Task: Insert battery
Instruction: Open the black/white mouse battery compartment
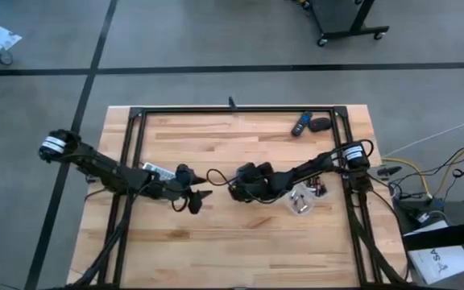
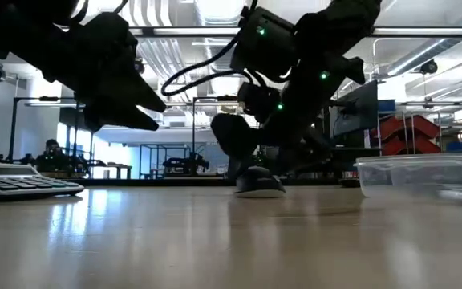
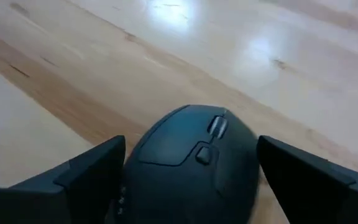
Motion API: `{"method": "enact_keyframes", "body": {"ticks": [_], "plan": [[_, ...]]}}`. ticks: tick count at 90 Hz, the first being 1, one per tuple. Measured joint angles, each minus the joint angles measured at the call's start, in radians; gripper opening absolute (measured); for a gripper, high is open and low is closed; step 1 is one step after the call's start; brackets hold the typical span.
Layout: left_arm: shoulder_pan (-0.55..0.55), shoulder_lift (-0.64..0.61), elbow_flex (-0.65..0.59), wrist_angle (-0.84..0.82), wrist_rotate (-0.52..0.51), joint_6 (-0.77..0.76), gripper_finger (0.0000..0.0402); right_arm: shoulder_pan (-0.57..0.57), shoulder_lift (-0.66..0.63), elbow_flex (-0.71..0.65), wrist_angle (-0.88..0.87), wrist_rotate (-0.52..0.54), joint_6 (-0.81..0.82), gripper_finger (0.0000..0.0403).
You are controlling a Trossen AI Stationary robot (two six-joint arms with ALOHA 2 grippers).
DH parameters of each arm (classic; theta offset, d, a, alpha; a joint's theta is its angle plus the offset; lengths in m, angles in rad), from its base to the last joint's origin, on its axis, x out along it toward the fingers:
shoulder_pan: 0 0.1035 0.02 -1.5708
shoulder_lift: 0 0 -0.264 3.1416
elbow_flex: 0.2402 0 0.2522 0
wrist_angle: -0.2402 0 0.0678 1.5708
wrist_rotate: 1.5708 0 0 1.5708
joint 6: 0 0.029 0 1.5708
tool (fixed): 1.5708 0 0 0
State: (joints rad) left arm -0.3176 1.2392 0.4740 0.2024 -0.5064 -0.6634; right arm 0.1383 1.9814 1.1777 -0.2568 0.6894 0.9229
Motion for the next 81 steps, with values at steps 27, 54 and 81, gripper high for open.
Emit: {"method": "enact_keyframes", "body": {"ticks": [27, 54, 81], "plan": [[0.000, 0.000, 0.000, 0.000, 0.000, 0.000, 0.0234, 0.001, 0.006, 0.006, -0.054, -0.025, 0.116, 0.0348], [0.000, 0.000, 0.000, 0.000, 0.000, 0.000, 0.0228, -0.010, 0.070, 0.008, -0.037, -0.025, 0.162, 0.0348], [0.000, 0.000, 0.000, 0.004, 0.000, 0.000, 0.0244, -0.005, 0.095, 0.012, -0.012, -0.018, 0.102, 0.0346]]}}
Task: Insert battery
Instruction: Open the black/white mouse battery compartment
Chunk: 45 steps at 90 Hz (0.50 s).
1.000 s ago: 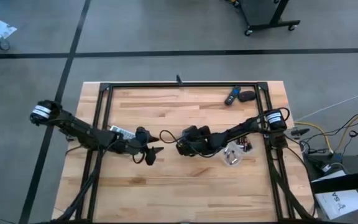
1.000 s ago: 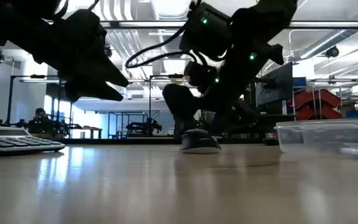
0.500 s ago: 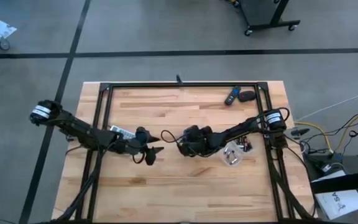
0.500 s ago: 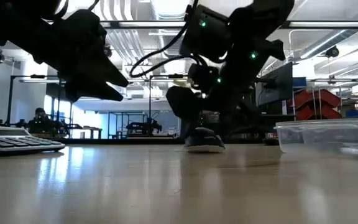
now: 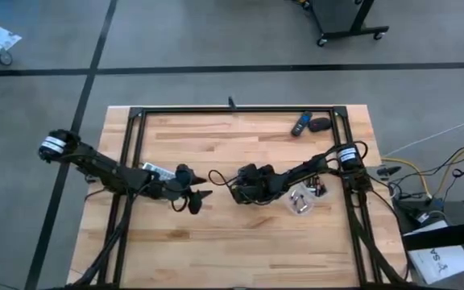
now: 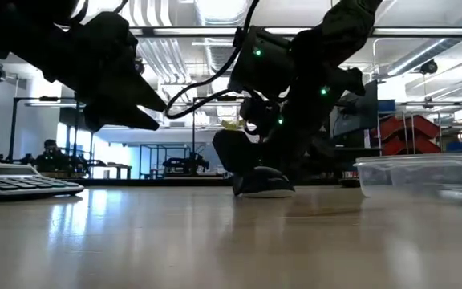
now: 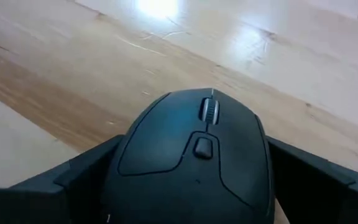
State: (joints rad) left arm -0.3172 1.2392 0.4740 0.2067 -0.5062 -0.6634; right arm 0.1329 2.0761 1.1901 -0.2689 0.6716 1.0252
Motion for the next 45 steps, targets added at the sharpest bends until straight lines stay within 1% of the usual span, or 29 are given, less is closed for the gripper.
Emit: {"method": "enact_keyframes", "body": {"ticks": [9, 26, 37, 45], "plan": [[0.000, 0.000, 0.000, 0.000, 0.000, 0.000, 0.0244, -0.003, -0.004, 0.012, -0.003, -0.050, -0.049, 0.0329], [0.000, 0.000, 0.000, 0.004, 0.000, 0.000, 0.0236, 0.009, -0.013, 0.017, 0.015, -0.081, -0.104, 0.0273], [0.003, 0.000, 0.001, 0.056, 0.007, 0.000, 0.0230, 0.013, -0.027, 0.017, 0.012, -0.118, -0.156, 0.0272], [0.003, -0.002, 0.001, 0.056, 0.061, 0.000, 0.0226, 0.012, -0.035, 0.016, 0.011, -0.141, -0.185, 0.0273]]}}
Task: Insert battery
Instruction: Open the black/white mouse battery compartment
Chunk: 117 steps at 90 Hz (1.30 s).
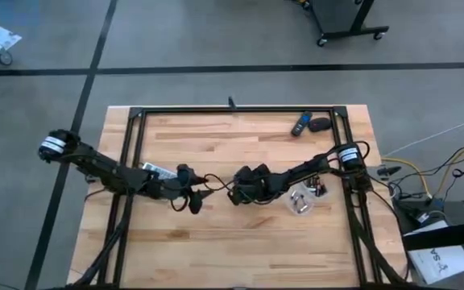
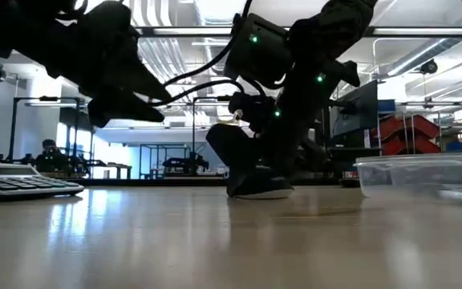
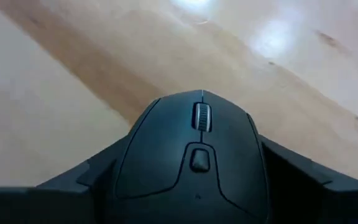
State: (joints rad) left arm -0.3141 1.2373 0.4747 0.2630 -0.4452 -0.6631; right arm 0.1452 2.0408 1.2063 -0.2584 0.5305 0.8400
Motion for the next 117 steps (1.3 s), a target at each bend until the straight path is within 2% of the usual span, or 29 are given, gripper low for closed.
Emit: {"method": "enact_keyframes", "body": {"ticks": [14, 27, 42, 54, 65, 75, 89, 106, 117], "plan": [[-0.007, 0.013, 0.000, -0.001, 0.142, 0.089, 0.0216, 0.010, -0.019, -0.003, -0.011, -0.034, -0.042, 0.0287], [-0.036, 0.057, 0.000, -0.001, 0.143, 0.179, 0.0205, 0.028, -0.031, -0.016, -0.001, -0.073, -0.102, 0.0271], [-0.056, 0.170, 0.000, 0.006, 0.141, 0.450, 0.0193, 0.055, -0.034, -0.023, 0.024, -0.148, -0.145, 0.0271], [-0.056, 0.265, 0.002, 0.086, 0.140, 0.684, 0.0183, 0.064, -0.034, -0.025, 0.057, -0.186, -0.141, 0.0273], [-0.056, 0.345, 0.021, 0.184, 0.139, 0.838, 0.0175, 0.071, -0.033, -0.026, 0.119, -0.236, -0.139, 0.0270], [-0.055, 0.403, 0.045, 0.196, 0.138, 0.990, 0.0174, 0.077, -0.032, -0.026, 0.144, -0.268, -0.150, 0.0270], [-0.055, 0.457, 0.079, 0.203, 0.105, 1.144, 0.0192, 0.087, -0.030, -0.028, 0.190, -0.319, -0.175, 0.0271], [-0.055, 0.468, 0.088, 0.265, 0.043, 1.215, 0.0241, 0.098, -0.029, -0.028, 0.254, -0.415, -0.186, 0.0270], [-0.054, 0.470, 0.088, 0.311, 0.039, 1.232, 0.0273, 0.099, -0.026, -0.029, 0.315, -0.470, -0.176, 0.0272]]}}
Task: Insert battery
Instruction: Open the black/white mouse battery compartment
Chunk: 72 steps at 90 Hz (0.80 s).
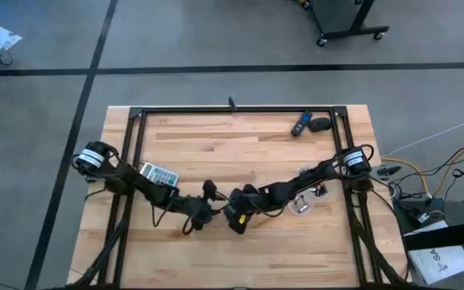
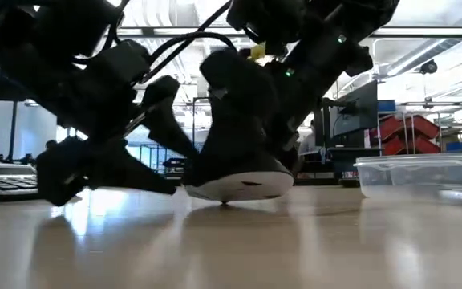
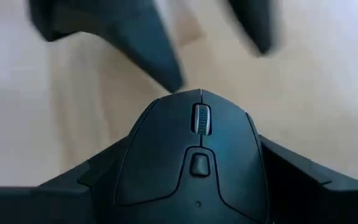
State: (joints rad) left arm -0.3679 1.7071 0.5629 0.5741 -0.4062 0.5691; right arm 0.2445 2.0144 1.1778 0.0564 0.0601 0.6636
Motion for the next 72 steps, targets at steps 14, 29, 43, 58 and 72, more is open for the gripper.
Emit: {"method": "enact_keyframes", "body": {"ticks": [14, 29, 43, 58, 72], "plan": [[-0.005, 0.001, 0.000, 0.017, 0.005, 0.003, 0.0287, 0.000, 0.000, 0.003, 0.051, -0.003, 0.025, 0.0270], [-0.032, 0.001, 0.015, 0.023, 0.002, 0.007, 0.0274, -0.001, 0.000, 0.005, 0.062, 0.034, 0.027, 0.0272], [-0.058, 0.001, 0.052, 0.019, 0.002, 0.014, 0.0271, -0.004, -0.001, 0.005, 0.116, 0.034, 0.029, 0.0271], [-0.101, -0.013, 0.089, -0.026, -0.078, 0.014, 0.0270, -0.001, -0.003, 0.019, 0.145, 0.028, 0.020, 0.0272], [-0.120, -0.056, 0.092, -0.067, -0.151, -0.013, 0.0270, -0.003, -0.008, 0.027, 0.177, 0.036, 0.016, 0.0275]]}}
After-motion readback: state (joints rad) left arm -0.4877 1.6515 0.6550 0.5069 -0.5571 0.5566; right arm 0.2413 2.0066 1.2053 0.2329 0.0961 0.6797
